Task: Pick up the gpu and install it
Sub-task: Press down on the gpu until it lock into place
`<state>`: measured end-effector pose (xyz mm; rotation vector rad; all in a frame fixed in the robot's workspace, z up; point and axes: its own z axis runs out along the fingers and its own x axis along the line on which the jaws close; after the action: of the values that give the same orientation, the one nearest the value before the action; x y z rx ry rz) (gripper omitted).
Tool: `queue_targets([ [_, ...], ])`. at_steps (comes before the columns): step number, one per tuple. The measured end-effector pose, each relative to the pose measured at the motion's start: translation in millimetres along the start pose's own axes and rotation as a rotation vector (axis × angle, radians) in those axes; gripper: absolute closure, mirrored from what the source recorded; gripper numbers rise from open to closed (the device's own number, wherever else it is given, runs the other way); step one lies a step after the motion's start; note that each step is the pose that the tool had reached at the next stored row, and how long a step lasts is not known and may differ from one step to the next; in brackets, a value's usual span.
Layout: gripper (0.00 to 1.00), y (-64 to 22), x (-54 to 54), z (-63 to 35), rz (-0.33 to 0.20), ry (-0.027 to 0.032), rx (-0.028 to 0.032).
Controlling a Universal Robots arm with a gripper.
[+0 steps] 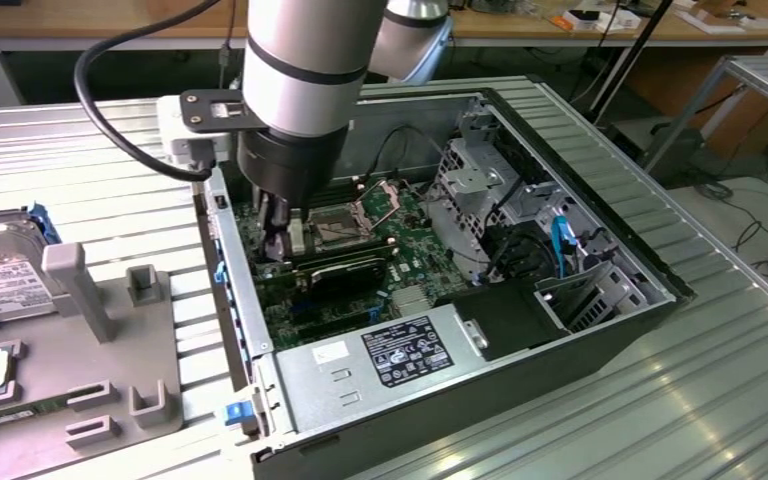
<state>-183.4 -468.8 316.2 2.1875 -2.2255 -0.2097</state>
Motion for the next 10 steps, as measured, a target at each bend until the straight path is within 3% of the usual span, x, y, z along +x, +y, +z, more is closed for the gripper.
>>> queue_targets([
  [4,0.89,-15.4,-0.2,-0.5,-0.001,-0.0017,0.0091],
  [9,0.89,-30.6,-0.5,-0.7,-0.006,-0.0018,0.0343],
  [10,0.89,-31.6,-0.4,-0.2,-0.008,-0.0017,0.0369],
])
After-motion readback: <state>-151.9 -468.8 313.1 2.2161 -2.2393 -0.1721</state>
